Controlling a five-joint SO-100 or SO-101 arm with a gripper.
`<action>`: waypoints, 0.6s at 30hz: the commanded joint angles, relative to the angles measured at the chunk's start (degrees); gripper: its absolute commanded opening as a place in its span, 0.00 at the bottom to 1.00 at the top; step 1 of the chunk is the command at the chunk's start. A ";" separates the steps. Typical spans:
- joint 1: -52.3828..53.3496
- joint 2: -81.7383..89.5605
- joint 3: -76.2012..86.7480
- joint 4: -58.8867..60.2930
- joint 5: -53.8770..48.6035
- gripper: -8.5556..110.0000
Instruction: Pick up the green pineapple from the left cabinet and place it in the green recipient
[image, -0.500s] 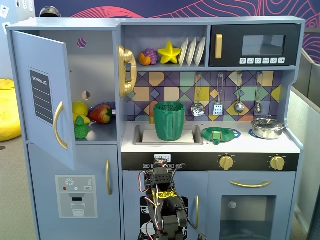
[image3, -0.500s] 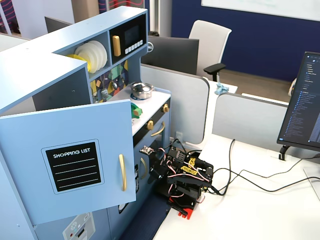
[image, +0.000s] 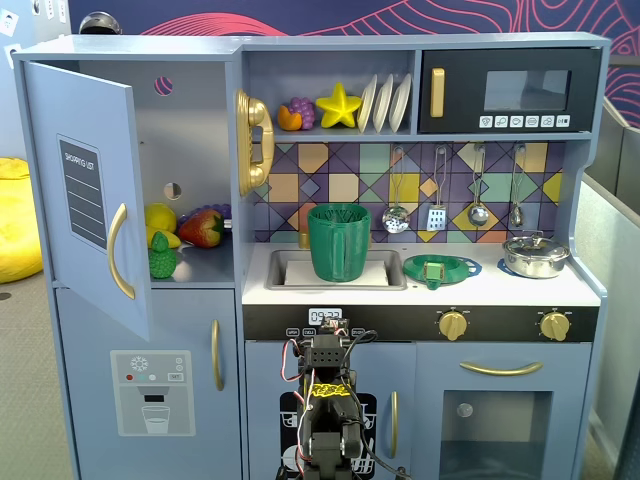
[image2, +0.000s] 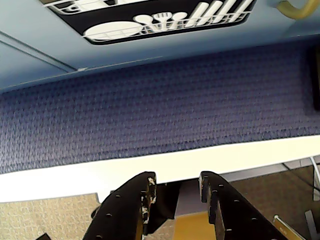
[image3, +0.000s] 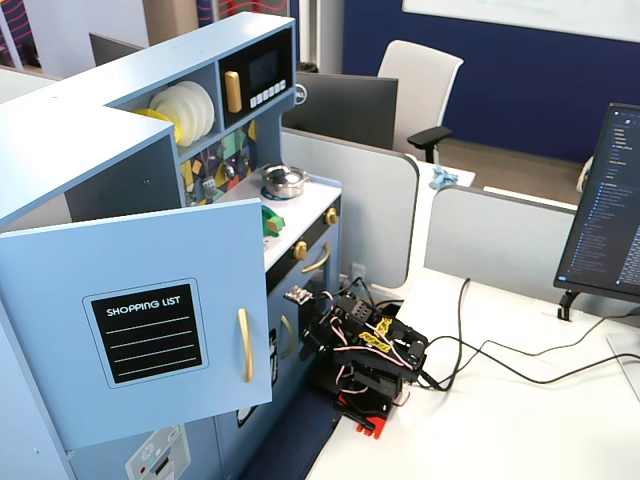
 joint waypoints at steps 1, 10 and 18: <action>-2.55 -0.53 3.69 6.50 1.85 0.07; -29.18 -6.68 -8.17 -33.40 -0.09 0.07; -48.08 -23.47 -23.03 -68.99 -6.50 0.18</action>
